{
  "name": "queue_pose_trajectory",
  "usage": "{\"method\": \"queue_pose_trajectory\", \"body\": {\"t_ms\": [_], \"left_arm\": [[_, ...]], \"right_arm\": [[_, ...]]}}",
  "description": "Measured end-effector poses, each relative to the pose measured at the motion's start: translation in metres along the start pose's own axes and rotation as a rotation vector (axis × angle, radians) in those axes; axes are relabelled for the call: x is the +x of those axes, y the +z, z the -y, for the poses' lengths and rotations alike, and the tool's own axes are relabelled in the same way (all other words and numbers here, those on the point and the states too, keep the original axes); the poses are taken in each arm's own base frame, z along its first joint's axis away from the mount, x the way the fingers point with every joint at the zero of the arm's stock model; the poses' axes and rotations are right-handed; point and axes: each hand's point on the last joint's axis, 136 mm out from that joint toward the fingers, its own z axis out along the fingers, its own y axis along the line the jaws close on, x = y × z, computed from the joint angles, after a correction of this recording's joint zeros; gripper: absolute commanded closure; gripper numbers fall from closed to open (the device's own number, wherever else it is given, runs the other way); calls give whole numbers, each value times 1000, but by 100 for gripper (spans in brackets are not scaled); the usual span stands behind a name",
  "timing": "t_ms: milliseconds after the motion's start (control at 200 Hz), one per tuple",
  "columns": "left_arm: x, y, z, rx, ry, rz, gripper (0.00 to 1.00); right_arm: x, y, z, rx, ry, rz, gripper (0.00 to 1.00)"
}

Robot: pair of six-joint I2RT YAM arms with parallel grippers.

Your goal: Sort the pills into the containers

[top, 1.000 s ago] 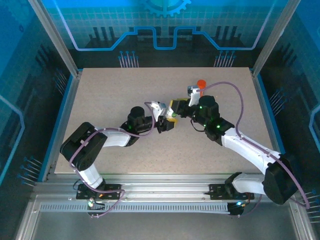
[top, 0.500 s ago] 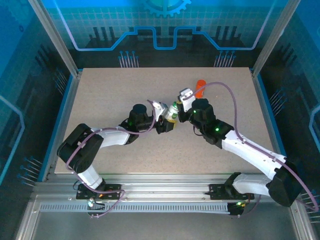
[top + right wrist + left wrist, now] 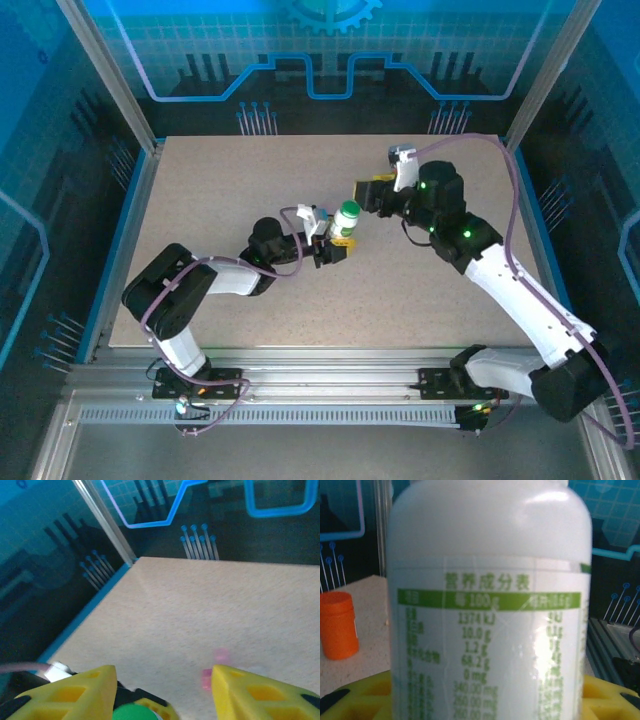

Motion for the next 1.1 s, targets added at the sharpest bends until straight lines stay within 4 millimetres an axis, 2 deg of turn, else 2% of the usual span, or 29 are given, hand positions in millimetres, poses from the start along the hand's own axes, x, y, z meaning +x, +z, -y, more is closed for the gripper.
{"method": "queue_pose_trajectory", "body": {"t_ms": [300,670,745,881,911,996,1101], "left_arm": [[-8,-1,1,14,74,49,100],[-5,1,-6,-18,74,52,100],[-6,2,-8,-22,75,54,100],[-3,3,-11,-33,61,41,100],[-2,3,-11,-35,57,36,100],[0,3,-12,-37,53,29,100],[3,4,-11,-33,65,18,100]], "right_arm": [[26,10,-11,-105,158,-116,42],[46,23,-17,-121,162,-175,40],[52,28,-18,-122,157,-194,47],[55,34,-16,-111,140,-198,55],[55,35,-17,-110,136,-198,60],[55,36,-16,-99,120,-193,86],[45,37,-23,-119,131,-161,98]]}}
